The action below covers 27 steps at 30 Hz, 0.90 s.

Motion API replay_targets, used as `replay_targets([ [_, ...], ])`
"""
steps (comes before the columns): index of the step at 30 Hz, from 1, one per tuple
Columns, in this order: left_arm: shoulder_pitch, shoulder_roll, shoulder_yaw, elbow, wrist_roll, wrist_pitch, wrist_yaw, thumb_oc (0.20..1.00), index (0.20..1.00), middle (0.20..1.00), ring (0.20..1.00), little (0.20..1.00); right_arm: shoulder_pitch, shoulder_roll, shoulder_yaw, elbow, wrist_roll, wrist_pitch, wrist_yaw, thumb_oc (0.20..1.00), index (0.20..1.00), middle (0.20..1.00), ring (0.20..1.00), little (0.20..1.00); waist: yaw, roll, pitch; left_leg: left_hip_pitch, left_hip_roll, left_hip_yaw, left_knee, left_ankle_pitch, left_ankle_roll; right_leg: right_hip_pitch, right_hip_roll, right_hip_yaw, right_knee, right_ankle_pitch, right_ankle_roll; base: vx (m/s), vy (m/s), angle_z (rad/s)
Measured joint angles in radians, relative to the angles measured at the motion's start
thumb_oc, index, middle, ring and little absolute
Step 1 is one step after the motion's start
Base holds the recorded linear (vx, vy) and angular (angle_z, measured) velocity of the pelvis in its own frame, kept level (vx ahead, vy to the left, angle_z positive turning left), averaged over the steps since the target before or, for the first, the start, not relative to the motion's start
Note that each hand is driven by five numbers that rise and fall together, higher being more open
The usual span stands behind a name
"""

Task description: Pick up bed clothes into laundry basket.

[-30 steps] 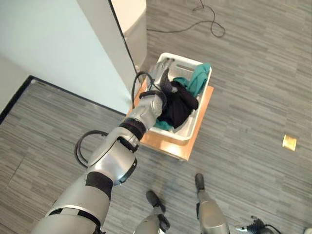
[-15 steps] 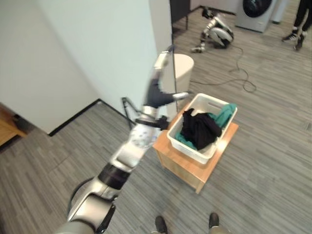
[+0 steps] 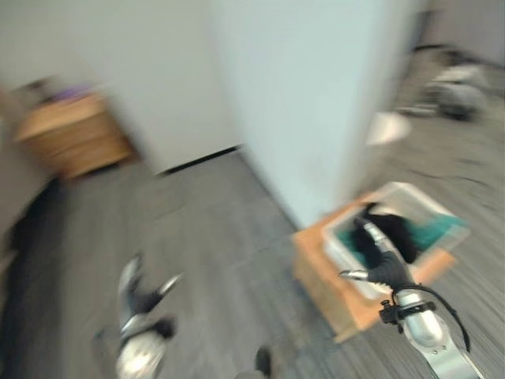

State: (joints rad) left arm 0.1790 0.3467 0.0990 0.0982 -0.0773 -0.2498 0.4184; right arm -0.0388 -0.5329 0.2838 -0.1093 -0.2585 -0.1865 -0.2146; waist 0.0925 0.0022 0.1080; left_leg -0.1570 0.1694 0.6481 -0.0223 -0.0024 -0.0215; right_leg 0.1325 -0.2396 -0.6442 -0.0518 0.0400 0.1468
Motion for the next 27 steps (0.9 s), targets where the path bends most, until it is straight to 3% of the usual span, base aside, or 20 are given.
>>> replay_targets([
  [1,-0.033,0.034,-0.008,0.024,0.002,-0.014,0.002,1.000,1.000,1.000,1.000,1.000,-0.023,0.023,-0.009,-0.037,-0.001,-0.005,-0.018,1.000,1.000,1.000,1.000,1.000,-0.045,-0.038,-0.001,0.021,0.059,0.165,0.092,-0.004,0.034,0.060,-0.054,-0.060,0.031,-0.019,0.005,0.21,0.210,2.81],
  [2,-0.019,0.040,-0.004,0.036,0.001,-0.028,0.005,1.000,1.000,1.000,1.000,1.000,-0.030,0.044,-0.015,-0.054,-0.001,-0.005,-0.024,1.000,1.000,1.000,1.000,1.000,-0.066,-0.044,-0.024,0.030,0.111,0.245,0.169,-0.015,0.017,0.086,-0.057,-0.113,0.031,-0.023,0.003,0.21,0.199,2.31],
  [4,0.020,0.022,-0.007,0.039,-0.001,-0.034,0.002,1.000,1.000,1.000,1.000,1.000,-0.032,0.048,-0.043,-0.074,0.000,-0.021,-0.027,1.000,1.000,1.000,1.000,1.000,-0.077,-0.009,-0.046,0.050,0.120,0.202,0.168,0.017,-0.012,0.140,-0.061,-0.122,0.041,-0.022,0.011,0.24,0.235,1.40],
  [5,0.014,-0.001,-0.009,0.077,-0.004,-0.026,-0.002,1.000,1.000,1.000,1.000,1.000,-0.018,0.065,-0.057,-0.053,0.002,-0.009,-0.037,1.000,1.000,1.000,1.000,1.000,-0.073,-0.015,-0.048,0.026,0.077,0.126,0.192,0.039,0.011,0.160,-0.111,-0.129,0.115,-0.020,0.010,0.29,0.253,2.15],
  [6,-0.004,-0.007,-0.024,0.103,-0.021,-0.017,-0.003,1.000,1.000,1.000,1.000,1.000,-0.015,0.061,-0.044,-0.016,0.002,0.009,-0.035,1.000,1.000,1.000,1.000,1.000,-0.080,-0.010,-0.046,-0.002,0.032,0.038,0.204,0.031,0.058,0.131,-0.190,-0.124,0.316,-0.008,-0.001,0.27,0.244,2.42],
  [7,-0.013,0.001,-0.028,0.101,-0.028,-0.009,-0.003,1.000,1.000,1.000,1.000,1.000,-0.016,0.051,-0.032,-0.008,0.001,0.012,-0.029,1.000,1.000,1.000,1.000,1.000,-0.091,-0.017,-0.035,-0.004,0.000,-0.025,0.175,0.036,0.081,0.113,-0.219,-0.083,0.431,0.000,-0.011,0.10,0.108,2.46],
  [8,-0.042,0.012,-0.038,0.103,-0.030,-0.002,-0.004,1.000,1.000,1.000,1.000,1.000,-0.010,0.050,-0.020,0.004,0.000,0.010,-0.017,1.000,1.000,1.000,1.000,1.000,-0.093,-0.020,-0.007,-0.002,-0.045,-0.120,0.121,0.053,0.106,0.055,-0.188,0.058,0.541,-0.067,0.020,0.11,0.117,2.26],
  [9,-0.069,0.025,-0.048,0.102,-0.035,0.000,0.001,1.000,1.000,1.000,1.000,1.000,-0.008,0.045,-0.006,0.014,0.000,0.010,-0.016,1.000,1.000,1.000,1.000,1.000,-0.099,-0.032,0.004,0.002,-0.057,-0.166,0.074,0.080,0.119,-0.004,-0.128,0.190,0.591,-0.110,0.019,0.08,0.052,2.23],
  [10,-0.069,0.049,-0.062,0.100,-0.037,-0.002,0.001,1.000,1.000,1.000,1.000,1.000,-0.041,0.055,0.018,0.044,0.000,0.006,-0.010,1.000,1.000,1.000,1.000,1.000,-0.083,-0.039,0.017,0.010,-0.104,-0.239,0.030,0.106,0.115,-0.138,-0.039,0.351,0.646,-0.188,0.010,0.25,-0.022,2.10],
  [11,-0.109,0.065,-0.090,0.118,-0.038,0.006,0.000,1.000,1.000,1.000,1.000,1.000,-0.053,0.075,-0.011,0.045,0.001,0.004,-0.015,1.000,1.000,1.000,1.000,1.000,-0.100,-0.020,0.055,0.007,-0.103,-0.315,0.029,0.117,0.116,-0.182,0.087,0.494,0.662,-0.262,-0.031,0.26,-0.140,2.71],
  [12,-0.141,0.069,-0.124,0.105,-0.038,0.012,-0.018,1.000,1.000,1.000,1.000,1.000,-0.047,0.087,-0.025,0.054,0.002,0.018,-0.027,1.000,1.000,1.000,1.000,1.000,-0.121,-0.013,0.078,0.022,-0.131,-0.379,-0.028,0.129,0.099,-0.289,0.188,0.568,0.642,-0.297,-0.050,0.38,-0.205,2.52],
  [15,-0.138,0.042,-0.145,0.093,-0.038,0.013,-0.047,1.000,1.000,1.000,1.000,1.000,-0.017,0.087,-0.030,0.044,0.001,0.016,-0.039,1.000,1.000,1.000,1.000,1.000,-0.145,-0.030,0.088,0.039,-0.187,-0.398,-0.025,0.048,0.066,-0.358,0.175,0.683,0.458,-0.291,-0.118,0.27,-0.153,2.36],
  [16,-0.125,0.049,-0.155,0.087,-0.039,0.012,-0.061,1.000,1.000,1.000,1.000,1.000,-0.017,0.085,-0.031,0.048,0.002,0.019,-0.039,1.000,1.000,1.000,1.000,1.000,-0.150,-0.024,0.095,0.055,-0.195,-0.413,-0.014,0.061,0.071,-0.382,0.177,0.737,0.360,-0.228,-0.095,0.31,-0.174,2.13],
  [18,-0.116,0.039,-0.141,0.092,-0.045,0.015,-0.076,1.000,1.000,1.000,1.000,1.000,-0.004,0.082,-0.030,0.047,0.003,0.023,-0.041,1.000,1.000,1.000,1.000,1.000,-0.151,0.002,0.102,0.050,-0.206,-0.548,0.017,0.060,0.071,-0.383,0.269,1.002,0.330,-0.215,-0.093,0.22,-0.147,2.26],
  [20,-0.097,0.064,-0.135,0.073,-0.072,0.013,-0.089,1.000,1.000,1.000,1.000,1.000,-0.016,0.084,-0.029,0.050,0.005,0.032,-0.043,1.000,1.000,1.000,1.000,1.000,-0.171,-0.011,0.104,0.060,-0.216,-0.652,0.006,0.077,0.095,-0.409,0.296,1.119,0.246,-0.160,-0.083,0.20,-0.167,2.39],
  [21,-0.094,0.073,-0.132,0.072,-0.076,0.016,-0.090,1.000,1.000,1.000,1.000,1.000,-0.020,0.086,-0.030,0.052,0.008,0.033,-0.044,1.000,1.000,1.000,1.000,1.000,-0.173,-0.024,0.101,0.072,-0.225,-0.663,0.000,0.078,0.093,-0.405,0.285,1.110,0.200,-0.136,-0.082,0.12,-0.192,1.61],
  [22,-0.081,0.088,-0.137,0.052,-0.077,0.017,-0.103,1.000,1.000,1.000,1.000,1.000,-0.027,0.089,-0.029,0.048,0.025,0.037,-0.044,1.000,1.000,1.000,1.000,1.000,-0.172,-0.053,0.102,0.118,-0.240,-0.665,-0.041,0.093,0.073,-0.408,0.245,1.046,0.208,-0.062,-0.070,0.14,-0.272,1.42],
  [23,-0.075,0.088,-0.147,0.048,-0.077,0.018,-0.112,1.000,1.000,1.000,1.000,1.000,-0.040,0.093,-0.028,0.053,0.026,0.042,-0.044,1.000,1.000,1.000,1.000,1.000,-0.169,-0.055,0.099,0.145,-0.230,-0.666,-0.066,0.090,0.060,-0.402,0.233,0.989,0.215,-0.028,-0.044,0.11,-0.248,1.03],
  [25,-0.071,0.063,-0.139,0.027,-0.079,0.012,-0.111,1.000,1.000,1.000,1.000,1.000,-0.147,0.103,0.016,0.089,0.035,0.043,-0.043,1.000,1.000,1.000,1.000,1.000,-0.155,-0.025,0.099,0.143,-0.133,-0.603,-0.055,0.045,-0.004,-0.387,0.264,0.897,0.187,-0.027,-0.042,0.01,-0.241,0.20],
  [27,-0.096,0.053,-0.153,0.019,-0.082,0.010,-0.112,1.000,1.000,1.000,1.000,1.000,-0.185,0.100,0.018,0.083,0.042,0.042,-0.046,1.000,1.000,1.000,1.000,1.000,-0.132,-0.040,0.110,0.088,-0.104,-0.574,0.052,0.033,-0.021,-0.405,0.271,0.841,0.229,0.006,-0.103,-0.06,-0.181,0.08],
])
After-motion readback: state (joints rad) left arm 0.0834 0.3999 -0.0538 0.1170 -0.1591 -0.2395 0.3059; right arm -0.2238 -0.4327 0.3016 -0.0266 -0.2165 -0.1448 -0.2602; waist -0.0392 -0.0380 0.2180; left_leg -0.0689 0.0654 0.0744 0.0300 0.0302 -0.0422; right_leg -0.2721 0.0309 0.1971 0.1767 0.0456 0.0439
